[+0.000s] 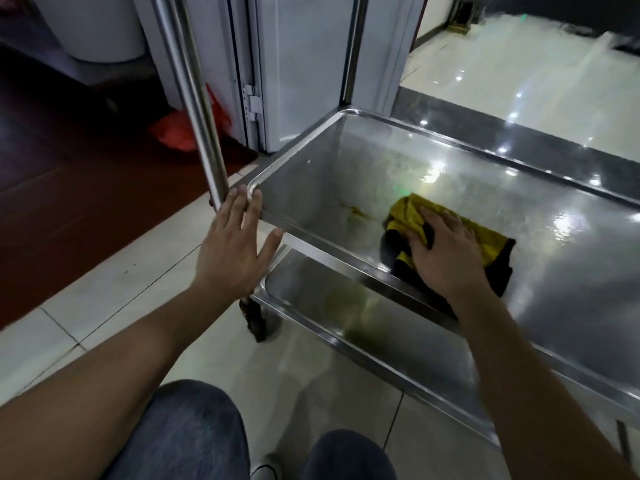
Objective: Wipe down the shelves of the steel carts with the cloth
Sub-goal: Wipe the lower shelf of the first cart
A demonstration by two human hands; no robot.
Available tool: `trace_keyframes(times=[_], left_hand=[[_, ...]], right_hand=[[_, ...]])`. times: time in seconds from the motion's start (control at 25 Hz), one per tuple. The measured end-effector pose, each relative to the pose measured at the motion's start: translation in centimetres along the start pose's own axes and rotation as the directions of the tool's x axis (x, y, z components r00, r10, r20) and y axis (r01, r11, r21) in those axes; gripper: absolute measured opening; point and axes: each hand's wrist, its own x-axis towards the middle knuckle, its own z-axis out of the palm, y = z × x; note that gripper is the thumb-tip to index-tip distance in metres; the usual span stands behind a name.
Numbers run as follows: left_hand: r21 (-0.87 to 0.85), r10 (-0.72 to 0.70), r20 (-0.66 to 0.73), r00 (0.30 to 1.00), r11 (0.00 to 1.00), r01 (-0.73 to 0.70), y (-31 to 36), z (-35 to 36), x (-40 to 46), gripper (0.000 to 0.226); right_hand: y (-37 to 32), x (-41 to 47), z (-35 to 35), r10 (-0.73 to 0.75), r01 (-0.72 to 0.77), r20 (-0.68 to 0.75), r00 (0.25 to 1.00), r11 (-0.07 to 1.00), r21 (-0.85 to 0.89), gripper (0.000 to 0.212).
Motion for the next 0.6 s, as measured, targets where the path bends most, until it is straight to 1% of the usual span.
trace_keyframes(times=[0.08, 0.12, 0.2, 0.28, 0.32, 0.36, 0.4, 0.44, 0.48, 0.52, 0.56, 0.6], left_hand=[[-0.003, -0.002, -0.003, 1.000, 1.000, 0.002, 0.2, 0.2, 0.1, 0.076], [-0.007, -0.005, -0.009, 1.000, 1.000, 0.005, 0.2, 0.3, 0.2, 0.076], [-0.020, 0.000, -0.025, 1.000, 1.000, -0.001, 0.0, 0.3, 0.2, 0.073], [-0.028, 0.020, -0.038, 0.999, 0.999, -0.021, -0.2, 0.4, 0.0, 0.072], [-0.034, 0.030, -0.033, 0.999, 0.999, -0.031, -0.3, 0.3, 0.0, 0.076], [-0.038, 0.040, -0.017, 0.999, 0.998, -0.040, -0.4, 0.2, -0.1, 0.080], [-0.039, 0.049, -0.003, 0.999, 0.998, -0.049, -0.4, 0.1, -0.1, 0.084], [-0.040, 0.050, 0.008, 0.999, 0.998, -0.050, -0.3, 0.0, -0.1, 0.086], [-0.046, 0.043, 0.016, 0.999, 0.998, -0.042, -0.1, 0.0, -0.2, 0.087], [-0.058, 0.036, 0.013, 0.999, 0.998, -0.035, 0.0, 0.0, -0.2, 0.088], [-0.070, 0.036, 0.005, 0.999, 0.997, -0.036, 0.1, 0.0, -0.2, 0.088], [-0.086, 0.036, 0.001, 0.999, 0.996, -0.036, 0.1, 0.0, -0.1, 0.088]], right_hand=[[-3.0, 2.6, 0.7, 0.016, -0.016, 0.020, 1.000, 1.000, -0.009, 0.057], [-5.1, 3.5, 1.1, -0.025, 0.025, 0.040, 0.999, 1.000, 0.002, 0.056], [-8.5, 3.6, 2.2, -0.186, 0.184, 0.091, 0.978, 0.982, 0.035, 0.053], [-9.6, 1.6, 3.8, -0.366, 0.356, 0.128, 0.922, 0.930, 0.096, 0.051], [-9.4, 0.8, 4.2, -0.420, 0.403, 0.142, 0.896, 0.905, 0.133, 0.050], [-8.9, 1.1, 4.2, -0.439, 0.418, 0.137, 0.888, 0.895, 0.158, 0.049], [-8.7, 2.5, 4.1, -0.420, 0.403, 0.119, 0.900, 0.904, 0.142, 0.048], [-9.0, 4.4, 4.0, -0.355, 0.345, 0.106, 0.929, 0.933, 0.104, 0.049], [-9.6, 6.5, 3.9, -0.254, 0.247, 0.119, 0.960, 0.967, 0.066, 0.051], [-10.8, 8.2, 4.0, -0.173, 0.170, 0.138, 0.975, 0.985, 0.037, 0.054], [-12.5, 9.0, 4.5, -0.169, 0.167, 0.155, 0.973, 0.986, 0.029, 0.055], [-14.3, 8.9, 5.3, -0.239, 0.235, 0.162, 0.957, 0.971, 0.044, 0.054]])
